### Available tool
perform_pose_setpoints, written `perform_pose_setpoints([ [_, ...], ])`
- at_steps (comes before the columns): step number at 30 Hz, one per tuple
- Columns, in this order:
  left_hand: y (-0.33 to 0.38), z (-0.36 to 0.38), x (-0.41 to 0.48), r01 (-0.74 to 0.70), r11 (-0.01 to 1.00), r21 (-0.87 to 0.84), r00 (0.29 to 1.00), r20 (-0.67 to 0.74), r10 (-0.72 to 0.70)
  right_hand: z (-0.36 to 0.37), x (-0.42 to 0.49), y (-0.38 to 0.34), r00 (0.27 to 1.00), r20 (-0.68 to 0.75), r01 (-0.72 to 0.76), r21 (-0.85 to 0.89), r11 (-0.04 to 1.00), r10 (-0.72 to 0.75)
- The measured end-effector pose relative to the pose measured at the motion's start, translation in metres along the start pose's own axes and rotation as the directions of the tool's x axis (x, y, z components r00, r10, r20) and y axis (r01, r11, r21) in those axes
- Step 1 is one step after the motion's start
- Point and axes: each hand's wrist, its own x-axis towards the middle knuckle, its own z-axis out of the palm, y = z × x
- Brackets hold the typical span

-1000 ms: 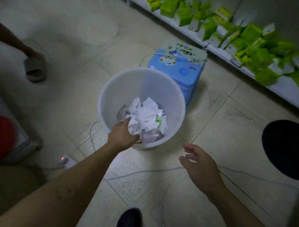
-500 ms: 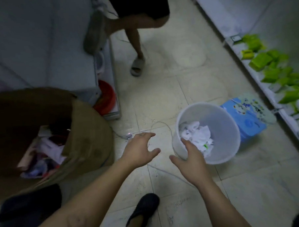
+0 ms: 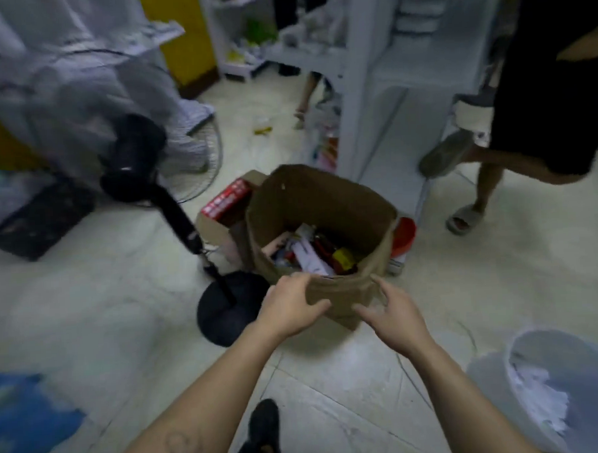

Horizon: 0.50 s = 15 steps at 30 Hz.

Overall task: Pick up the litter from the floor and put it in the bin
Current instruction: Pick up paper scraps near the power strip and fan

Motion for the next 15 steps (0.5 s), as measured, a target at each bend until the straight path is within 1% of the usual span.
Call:
perform_pose_setpoints([
  [2, -0.043, -0.034, -0.022, 0.088, 0.996, -0.02, 0.995, -0.05, -0.089, 0.029, 0.0, -0.048, 0.997, 0.054, 0.061, -0.02, 0.998, -0.059],
  [4, -0.091, -0.061, -0.041, 0.166, 0.984, -0.059, 0.983, -0.071, -0.17, 0.067, -0.001, -0.09, 0.987, 0.125, 0.105, -0.029, 0.994, -0.101],
  [8, -0.205, -0.111, -0.075, 0.293, 0.942, -0.164, 0.942, -0.118, -0.313, 0.169, 0.0, -0.176, 0.942, 0.287, 0.205, -0.078, 0.976, -0.175],
  [12, -0.328, -0.166, -0.103, 0.392, 0.875, -0.285, 0.887, -0.137, -0.442, 0.288, 0.011, -0.278, 0.904, 0.378, 0.281, -0.166, 0.945, -0.202],
  [15, -0.406, -0.21, -0.118, 0.429, 0.853, -0.298, 0.856, -0.168, -0.489, 0.366, 0.017, -0.348, 0.89, 0.408, 0.29, -0.164, 0.943, -0.203],
])
